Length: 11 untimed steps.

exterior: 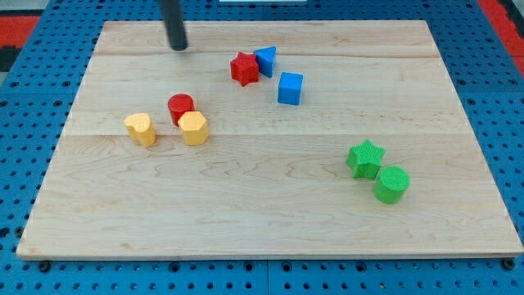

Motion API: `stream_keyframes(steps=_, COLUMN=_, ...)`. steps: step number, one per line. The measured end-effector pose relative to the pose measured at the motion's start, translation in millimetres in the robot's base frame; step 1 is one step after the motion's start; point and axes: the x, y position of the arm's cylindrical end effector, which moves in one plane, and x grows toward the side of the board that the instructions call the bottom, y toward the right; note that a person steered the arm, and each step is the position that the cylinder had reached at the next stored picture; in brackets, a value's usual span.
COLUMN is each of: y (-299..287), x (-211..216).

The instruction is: Nudge the red star down a bit

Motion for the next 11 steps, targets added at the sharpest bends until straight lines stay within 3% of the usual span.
stream_keyframes(steps=3, y=109, x=13)
stream_keyframes(steps=9, y=83, x=23)
stream_keyframes(steps=11, y=83, x=50)
